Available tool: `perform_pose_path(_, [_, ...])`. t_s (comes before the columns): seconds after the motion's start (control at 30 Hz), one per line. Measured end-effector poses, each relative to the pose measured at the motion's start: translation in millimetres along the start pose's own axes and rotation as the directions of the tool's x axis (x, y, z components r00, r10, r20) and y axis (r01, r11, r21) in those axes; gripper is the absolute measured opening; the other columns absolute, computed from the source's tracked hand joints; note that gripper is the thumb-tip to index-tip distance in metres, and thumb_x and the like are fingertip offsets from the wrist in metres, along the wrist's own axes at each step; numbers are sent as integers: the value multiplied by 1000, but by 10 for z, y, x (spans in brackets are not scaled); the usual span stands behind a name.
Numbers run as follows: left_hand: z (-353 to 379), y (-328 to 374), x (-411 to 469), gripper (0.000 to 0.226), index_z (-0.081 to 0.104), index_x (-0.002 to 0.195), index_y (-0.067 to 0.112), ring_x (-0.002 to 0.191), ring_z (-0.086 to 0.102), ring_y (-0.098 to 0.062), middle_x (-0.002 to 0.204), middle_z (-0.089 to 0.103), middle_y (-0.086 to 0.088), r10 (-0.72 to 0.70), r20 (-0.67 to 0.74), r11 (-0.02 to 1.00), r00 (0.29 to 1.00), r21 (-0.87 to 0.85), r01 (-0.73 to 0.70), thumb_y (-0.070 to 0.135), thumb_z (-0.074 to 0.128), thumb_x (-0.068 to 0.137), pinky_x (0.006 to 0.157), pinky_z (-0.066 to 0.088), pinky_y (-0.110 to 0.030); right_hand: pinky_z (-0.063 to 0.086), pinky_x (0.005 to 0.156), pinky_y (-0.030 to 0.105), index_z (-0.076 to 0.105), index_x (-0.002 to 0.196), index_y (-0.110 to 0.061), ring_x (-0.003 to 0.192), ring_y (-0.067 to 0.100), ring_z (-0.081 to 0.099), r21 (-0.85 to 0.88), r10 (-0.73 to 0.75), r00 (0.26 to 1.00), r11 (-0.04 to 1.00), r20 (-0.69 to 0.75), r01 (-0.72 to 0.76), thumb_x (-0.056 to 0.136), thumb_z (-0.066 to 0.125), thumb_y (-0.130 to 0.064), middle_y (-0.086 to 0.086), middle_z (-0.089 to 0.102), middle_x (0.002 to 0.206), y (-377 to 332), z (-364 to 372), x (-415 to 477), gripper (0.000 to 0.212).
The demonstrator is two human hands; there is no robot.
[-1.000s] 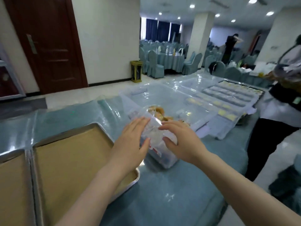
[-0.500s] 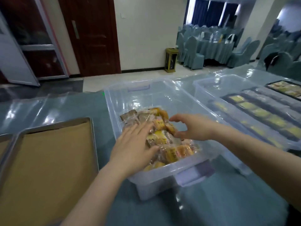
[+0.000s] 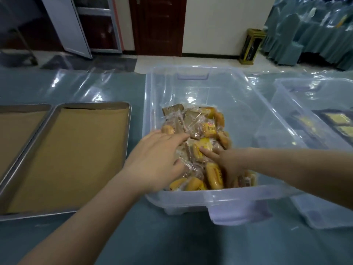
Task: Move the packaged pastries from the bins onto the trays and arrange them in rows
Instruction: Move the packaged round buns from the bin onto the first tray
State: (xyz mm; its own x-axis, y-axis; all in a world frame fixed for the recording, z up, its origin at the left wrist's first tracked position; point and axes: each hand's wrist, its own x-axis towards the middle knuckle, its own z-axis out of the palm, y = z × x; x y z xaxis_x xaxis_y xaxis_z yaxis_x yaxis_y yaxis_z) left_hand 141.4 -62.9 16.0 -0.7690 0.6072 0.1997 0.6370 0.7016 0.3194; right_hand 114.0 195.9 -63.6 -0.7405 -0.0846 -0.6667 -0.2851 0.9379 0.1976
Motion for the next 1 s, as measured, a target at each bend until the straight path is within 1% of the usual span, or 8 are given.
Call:
perform_pose_path(0.1, [21,-6,6,60,28,141,39,125,39,-10,137,48,13,-18,-6,1000,1000,6,18,35,48,86,108,12,-25,50,84,40,-50,112,-55,98,28,57,19,-67,997,998,-43,68,68,81,-33,18,35,141,0,35,104,141])
perform_pose_path(0.17, [12,4,11,59,29,141,40,122,42,-9,132,53,13,-27,-6,1000,1000,7,27,35,48,86,107,11,-24,53,79,40,-46,118,-55,90,26,58,9,-78,995,997,-67,79,74,76,-21,17,49,128,1,28,149,134])
perform_pose_path(0.37, [-7,8,10,53,35,137,41,111,46,-11,110,63,12,-70,4,997,998,-20,70,36,47,85,102,32,-33,55,78,39,-1,144,-55,88,24,60,77,-57,980,994,-190,73,93,45,-4,7,56,111,52,-100,172,85])
perform_pose_path(0.43, [-3,8,14,53,36,136,42,109,46,-10,109,62,15,-78,13,997,997,-23,78,37,48,85,99,35,-33,51,81,34,17,147,-48,94,22,58,63,-65,970,995,-235,82,94,53,-18,5,58,106,74,-174,187,70])
perform_pose_path(0.53, [4,0,18,52,36,135,43,112,43,-10,115,59,19,-94,28,995,995,-14,94,37,48,84,95,36,-32,45,81,31,47,138,-36,109,25,55,99,-34,967,993,-252,61,93,53,-41,2,61,124,157,-315,182,46])
perform_pose_path(0.63, [-2,9,14,51,37,134,43,111,43,-11,116,59,19,-95,39,995,995,-2,95,37,48,84,92,36,-30,51,73,33,70,103,-23,85,21,59,177,18,947,983,-320,41,89,58,-38,-4,66,90,238,-424,115,24])
perform_pose_path(0.7, [-8,15,8,52,37,134,43,114,43,-12,117,60,19,-99,41,995,994,6,99,37,48,84,93,36,-30,51,68,34,72,88,-20,77,21,58,221,38,934,974,-355,45,88,60,-37,-4,64,77,278,-474,77,21])
perform_pose_path(1.0, [-19,125,-99,50,36,137,41,130,36,-19,120,59,18,-149,59,989,987,31,147,38,47,88,109,21,-32,52,73,32,76,87,-29,81,15,61,494,214,826,865,-522,88,85,64,-31,-7,69,87,694,-647,-209,12])
